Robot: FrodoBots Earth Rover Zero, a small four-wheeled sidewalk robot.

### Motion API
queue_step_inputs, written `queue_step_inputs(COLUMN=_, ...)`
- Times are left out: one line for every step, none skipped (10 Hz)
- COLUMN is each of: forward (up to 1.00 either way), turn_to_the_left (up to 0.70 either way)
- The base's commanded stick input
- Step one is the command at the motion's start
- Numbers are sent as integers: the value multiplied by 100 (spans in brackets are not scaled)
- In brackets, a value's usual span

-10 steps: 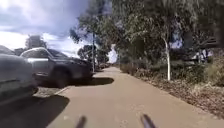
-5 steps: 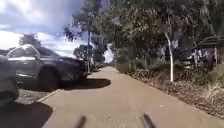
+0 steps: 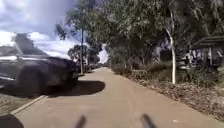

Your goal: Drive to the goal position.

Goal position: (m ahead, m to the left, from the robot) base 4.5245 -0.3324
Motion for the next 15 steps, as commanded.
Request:
queue_step_inputs(forward=100, turn_to_the_left=0)
queue_step_inputs(forward=100, turn_to_the_left=0)
queue_step_inputs(forward=100, turn_to_the_left=0)
queue_step_inputs(forward=100, turn_to_the_left=0)
queue_step_inputs(forward=100, turn_to_the_left=0)
queue_step_inputs(forward=100, turn_to_the_left=0)
queue_step_inputs(forward=100, turn_to_the_left=0)
queue_step_inputs(forward=100, turn_to_the_left=0)
queue_step_inputs(forward=100, turn_to_the_left=0)
queue_step_inputs(forward=100, turn_to_the_left=0)
queue_step_inputs(forward=100, turn_to_the_left=0)
queue_step_inputs(forward=100, turn_to_the_left=0)
queue_step_inputs(forward=100, turn_to_the_left=0)
queue_step_inputs(forward=100, turn_to_the_left=0)
queue_step_inputs(forward=100, turn_to_the_left=0)
